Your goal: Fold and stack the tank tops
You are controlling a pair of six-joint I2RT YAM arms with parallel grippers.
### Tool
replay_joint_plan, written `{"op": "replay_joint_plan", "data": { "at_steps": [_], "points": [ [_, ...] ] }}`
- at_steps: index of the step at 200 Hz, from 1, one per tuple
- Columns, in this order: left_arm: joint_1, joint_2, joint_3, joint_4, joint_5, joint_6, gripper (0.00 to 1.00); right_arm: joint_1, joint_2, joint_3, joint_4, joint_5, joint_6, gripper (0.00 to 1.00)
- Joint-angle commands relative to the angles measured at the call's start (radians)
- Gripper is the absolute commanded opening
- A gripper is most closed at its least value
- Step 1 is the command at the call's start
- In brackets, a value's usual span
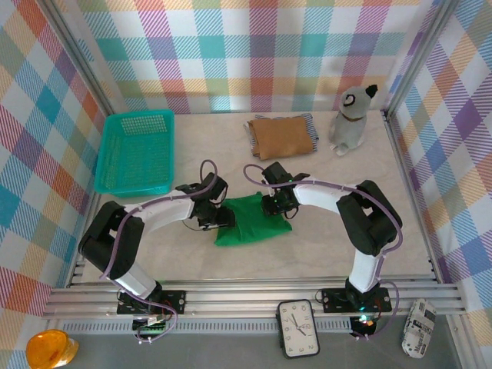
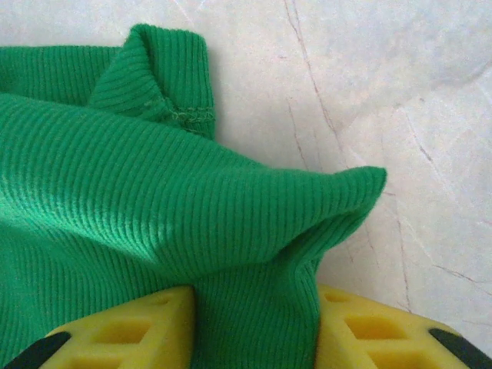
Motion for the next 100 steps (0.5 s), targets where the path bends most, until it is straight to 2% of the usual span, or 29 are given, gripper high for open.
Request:
{"op": "replay_joint_plan", "data": {
  "at_steps": [1,27,48,74,90,100],
  "points": [
    [0.008,0.070,0.025,0.005,0.039,0.012,0.50,0.009,0.049,-0.026,-0.051,0.028,-0.016,0.41],
    [-0.010,0.131,0.041,-0.014,0.001,0.032,0.49,0.009,0.045,-0.031,-0.052,0.025,-0.015,0.41],
    [-0.016,0.174,0.057,-0.029,-0.005,0.047,0.44,0.009,0.037,-0.040,-0.048,0.020,-0.011,0.39],
    [-0.019,0.224,0.071,-0.051,-0.017,0.069,0.17,0.009,0.006,-0.046,-0.036,-0.001,0.001,0.31],
    [-0.019,0.236,0.090,-0.072,-0.017,0.082,0.08,0.009,-0.008,-0.047,-0.031,-0.018,0.008,0.21],
    [-0.019,0.228,0.113,-0.103,-0.026,0.094,0.05,0.008,-0.016,-0.048,-0.030,-0.028,0.012,0.10]
  ]
}}
